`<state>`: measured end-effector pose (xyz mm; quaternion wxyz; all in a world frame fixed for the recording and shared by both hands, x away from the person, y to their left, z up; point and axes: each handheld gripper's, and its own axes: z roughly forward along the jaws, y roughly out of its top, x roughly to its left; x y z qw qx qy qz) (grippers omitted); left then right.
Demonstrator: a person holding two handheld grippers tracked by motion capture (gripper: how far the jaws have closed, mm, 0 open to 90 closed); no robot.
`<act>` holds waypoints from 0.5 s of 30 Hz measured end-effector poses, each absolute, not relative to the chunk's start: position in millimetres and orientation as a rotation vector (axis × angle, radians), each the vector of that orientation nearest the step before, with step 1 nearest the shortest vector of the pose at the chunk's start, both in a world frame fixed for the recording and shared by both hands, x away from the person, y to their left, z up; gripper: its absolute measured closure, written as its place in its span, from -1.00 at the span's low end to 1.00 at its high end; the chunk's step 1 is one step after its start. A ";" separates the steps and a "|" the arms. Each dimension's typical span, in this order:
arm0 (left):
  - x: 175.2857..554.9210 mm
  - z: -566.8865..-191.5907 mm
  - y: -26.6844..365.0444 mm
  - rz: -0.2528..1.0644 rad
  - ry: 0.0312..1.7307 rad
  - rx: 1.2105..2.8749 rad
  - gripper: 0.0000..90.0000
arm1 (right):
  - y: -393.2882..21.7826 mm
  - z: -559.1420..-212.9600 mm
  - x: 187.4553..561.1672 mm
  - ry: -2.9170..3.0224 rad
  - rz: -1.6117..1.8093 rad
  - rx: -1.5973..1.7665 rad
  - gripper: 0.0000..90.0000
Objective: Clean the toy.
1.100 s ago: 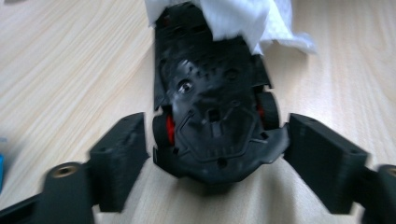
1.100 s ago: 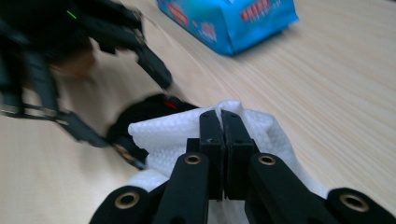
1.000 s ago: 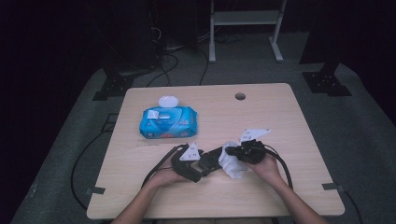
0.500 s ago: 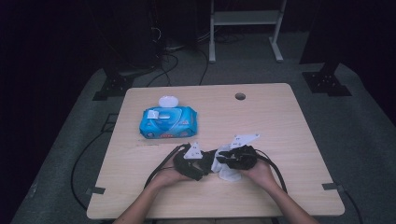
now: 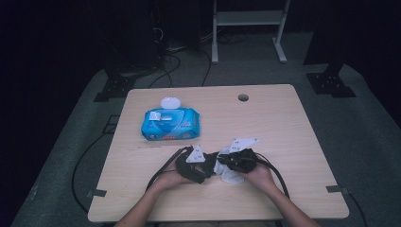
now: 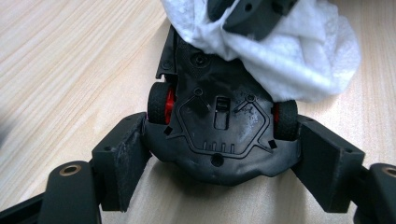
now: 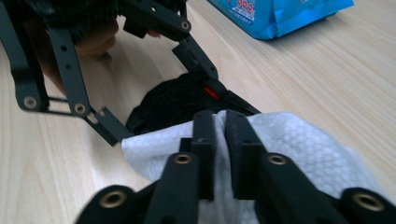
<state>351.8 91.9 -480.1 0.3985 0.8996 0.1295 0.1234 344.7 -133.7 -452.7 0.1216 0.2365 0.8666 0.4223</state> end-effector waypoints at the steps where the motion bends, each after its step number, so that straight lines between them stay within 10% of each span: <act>1: 351.8 -480.0 91.9 0.311 0.328 2.277 -0.48 | -135.8 -451.7 344.8 2.527 1.217 0.692 0.88; 15: 350.9 -479.8 91.3 0.324 0.324 2.281 -0.48 | -120.8 -456.6 338.0 2.595 1.288 0.651 0.91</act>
